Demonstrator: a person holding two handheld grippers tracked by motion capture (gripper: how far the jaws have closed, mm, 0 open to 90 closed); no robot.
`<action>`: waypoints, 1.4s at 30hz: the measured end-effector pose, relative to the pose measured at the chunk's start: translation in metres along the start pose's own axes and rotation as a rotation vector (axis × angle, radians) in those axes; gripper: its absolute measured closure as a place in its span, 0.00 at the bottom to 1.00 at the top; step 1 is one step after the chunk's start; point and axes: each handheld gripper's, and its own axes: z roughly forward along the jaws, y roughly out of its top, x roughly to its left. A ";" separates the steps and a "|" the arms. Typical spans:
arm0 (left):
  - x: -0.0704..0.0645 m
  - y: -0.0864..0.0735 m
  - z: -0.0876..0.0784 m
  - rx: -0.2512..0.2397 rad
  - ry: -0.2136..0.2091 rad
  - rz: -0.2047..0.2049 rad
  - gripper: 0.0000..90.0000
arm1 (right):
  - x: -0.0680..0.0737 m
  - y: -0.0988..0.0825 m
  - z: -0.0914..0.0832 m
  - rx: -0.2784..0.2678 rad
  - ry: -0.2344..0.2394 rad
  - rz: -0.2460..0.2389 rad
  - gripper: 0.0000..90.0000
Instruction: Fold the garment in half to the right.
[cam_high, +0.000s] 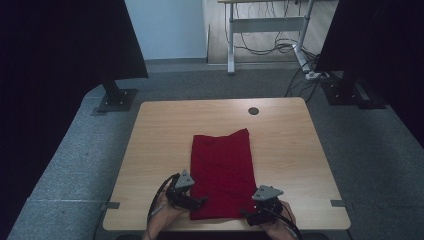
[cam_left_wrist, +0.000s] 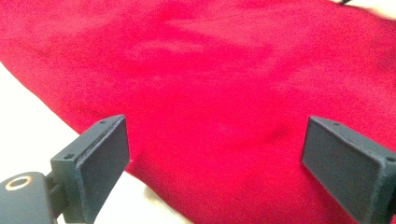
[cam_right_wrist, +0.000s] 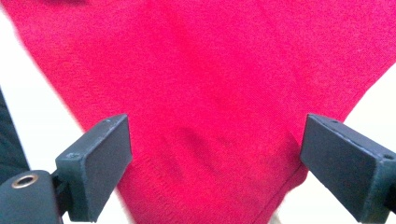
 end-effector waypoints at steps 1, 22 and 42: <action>0.000 0.000 0.000 0.000 0.000 0.000 0.09 | 0.000 0.000 0.000 0.000 0.000 0.000 0.10; 0.007 -0.015 0.013 0.049 0.042 -0.008 0.07 | -0.003 0.002 0.018 0.043 -0.033 0.061 0.09; 0.039 -0.052 -0.015 0.052 0.151 -0.092 0.06 | -0.023 0.013 0.032 0.048 -0.066 0.091 0.10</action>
